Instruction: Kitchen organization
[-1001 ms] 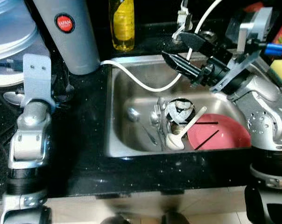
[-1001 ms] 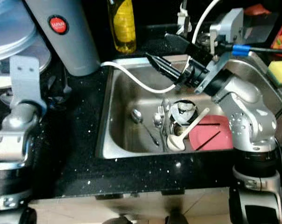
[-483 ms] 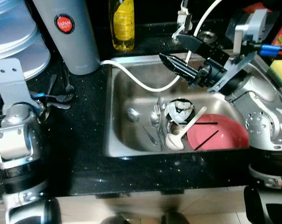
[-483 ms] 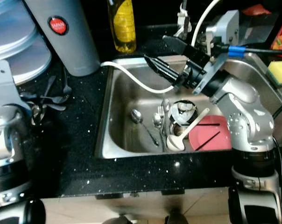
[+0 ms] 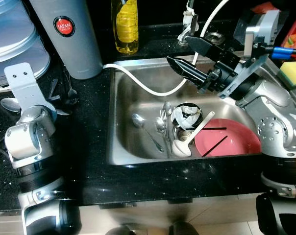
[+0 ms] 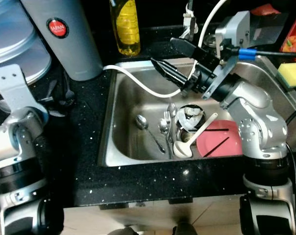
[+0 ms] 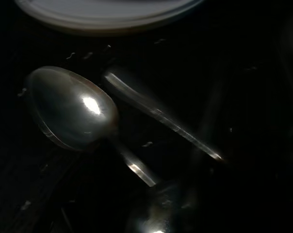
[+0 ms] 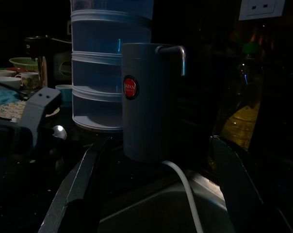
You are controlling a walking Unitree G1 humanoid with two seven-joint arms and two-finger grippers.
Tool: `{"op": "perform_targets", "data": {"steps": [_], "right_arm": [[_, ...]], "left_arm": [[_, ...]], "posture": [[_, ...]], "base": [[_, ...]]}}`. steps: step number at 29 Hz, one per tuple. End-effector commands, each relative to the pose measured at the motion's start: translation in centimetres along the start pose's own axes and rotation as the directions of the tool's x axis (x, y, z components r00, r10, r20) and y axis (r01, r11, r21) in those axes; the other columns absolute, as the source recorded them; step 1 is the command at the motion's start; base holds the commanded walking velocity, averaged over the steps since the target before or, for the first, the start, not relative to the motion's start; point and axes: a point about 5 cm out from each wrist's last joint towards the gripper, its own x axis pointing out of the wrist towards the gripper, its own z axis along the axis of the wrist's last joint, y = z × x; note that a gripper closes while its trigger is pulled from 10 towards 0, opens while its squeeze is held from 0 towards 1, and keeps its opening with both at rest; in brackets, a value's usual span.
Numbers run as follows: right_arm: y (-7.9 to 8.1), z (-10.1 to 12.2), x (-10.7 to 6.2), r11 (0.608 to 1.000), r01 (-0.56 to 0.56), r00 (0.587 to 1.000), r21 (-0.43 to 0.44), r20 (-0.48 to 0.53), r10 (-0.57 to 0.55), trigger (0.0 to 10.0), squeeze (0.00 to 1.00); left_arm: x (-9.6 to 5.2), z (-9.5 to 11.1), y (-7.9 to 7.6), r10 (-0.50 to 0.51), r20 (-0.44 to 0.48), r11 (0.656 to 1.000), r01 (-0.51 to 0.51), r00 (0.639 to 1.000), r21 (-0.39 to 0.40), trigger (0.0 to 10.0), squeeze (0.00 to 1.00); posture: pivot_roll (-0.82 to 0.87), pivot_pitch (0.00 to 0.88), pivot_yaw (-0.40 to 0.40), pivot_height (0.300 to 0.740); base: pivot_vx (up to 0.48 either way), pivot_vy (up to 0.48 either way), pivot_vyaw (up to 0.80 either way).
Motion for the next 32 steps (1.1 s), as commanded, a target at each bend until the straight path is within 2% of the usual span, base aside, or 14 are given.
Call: {"op": "perform_targets", "data": {"steps": [1,2,3,4,5,7,8,9,10,16,22,26,31,32], "right_arm": [[0.2,0.1,0.0,1.000,-0.007,1.000,-0.004,0.016,0.007,10.0,0.00],[0.2,0.1,0.0,1.000,-0.008,1.000,-0.004,0.016,0.008,10.0,0.00],[0.2,0.1,0.0,1.000,-0.009,1.000,-0.003,0.016,0.009,10.0,0.00],[0.2,0.1,0.0,1.000,-0.009,1.000,-0.003,0.016,0.009,10.0,0.00],[0.2,0.1,0.0,1.000,-0.010,1.000,-0.004,0.017,0.010,10.0,0.00],[0.2,0.1,0.0,1.000,-0.010,1.000,-0.003,0.018,0.010,10.0,0.00],[0.2,0.1,0.1,1.000,-0.012,1.000,-0.003,0.019,0.012,10.0,0.00],[0.2,0.1,0.1,1.000,-0.012,1.000,-0.003,0.019,0.012,10.0,0.00],[0.2,0.1,0.1,1.000,-0.014,1.000,-0.003,0.019,0.014,10.0,0.00],[0.1,0.1,0.1,1.000,-0.016,1.000,-0.006,0.019,0.016,10.0,0.00],[0.1,0.2,0.1,1.000,-0.015,1.000,-0.008,0.017,0.015,10.0,0.00],[0.1,0.2,0.1,1.000,-0.018,1.000,-0.008,0.019,0.018,10.0,0.00],[0.1,0.2,0.2,1.000,-0.018,1.000,-0.008,0.020,0.018,10.0,0.00],[0.1,0.2,0.2,1.000,-0.017,1.000,-0.008,0.019,0.017,10.0,0.00]], "left_arm": [[0.2,-2.0,0.7,0.058,-0.093,0.998,-0.059,0.994,-0.010,6.5,0.00],[0.0,-2.2,0.7,0.070,-0.102,0.997,-0.072,0.992,-0.014,6.9,0.00],[-0.1,-2.4,0.6,0.077,-0.109,0.997,-0.079,0.991,-0.016,5.3,0.00],[-0.1,-2.4,0.6,0.077,-0.109,0.997,-0.079,0.991,-0.016,5.3,0.00],[-0.2,-2.9,0.6,0.087,-0.130,0.995,-0.093,0.988,-0.036,4.1,0.00],[-0.3,-3.2,0.6,0.097,-0.146,0.993,-0.105,0.984,-0.050,3.6,0.00],[-0.2,-3.6,0.8,0.115,-0.165,0.990,-0.128,0.980,-0.068,1.4,0.00],[-0.2,-3.6,0.8,0.115,-0.165,0.990,-0.128,0.980,-0.068,1.4,0.00],[-0.1,-3.9,1.0,0.132,-0.180,0.986,-0.148,0.975,-0.081,0.0,0.00],[0.3,-4.6,1.4,0.154,-0.213,0.979,-0.179,0.965,-0.101,0.0,0.00],[0.4,-4.4,1.4,0.162,-0.192,0.978,-0.184,0.968,-0.101,0.0,0.00],[0.5,-2.4,0.9,0.150,-0.070,0.984,-0.156,0.986,-0.086,0.0,0.00],[0.4,-1.1,0.6,0.145,0.007,0.987,-0.144,0.989,-0.072,0.0,0.00],[-0.1,0.3,0.3,0.147,0.103,0.989,-0.146,0.984,-0.010,0.2,0.00]], "posture": [[-0.03,0.105,0.096,0.740],[-0.03,0.104,0.096,0.740],[-0.03,0.104,0.096,0.740],[-0.03,0.104,0.096,0.740],[-0.03,0.102,0.095,0.740],[-0.03,0.101,0.094,0.740],[-0.03,0.099,0.094,0.740],[-0.03,0.099,0.094,0.740],[-0.03,0.099,0.093,0.740],[-0.04,0.094,0.093,0.740],[-0.04,0.090,0.092,0.740],[-0.04,0.089,0.088,0.740],[-0.04,0.092,0.088,0.740],[-0.04,0.094,0.088,0.740]], "base": [[0.000,0.000,0.00],[0.000,0.000,0.00],[0.000,0.000,0.00],[0.000,0.000,0.00],[0.000,0.000,0.00],[0.000,0.000,0.00],[0.000,0.000,0.00],[0.000,0.000,0.00],[0.000,0.000,0.00],[0.000,0.000,0.00],[0.000,0.000,0.00],[0.000,0.000,0.00],[0.000,0.000,0.00],[0.000,0.000,0.00]]}}
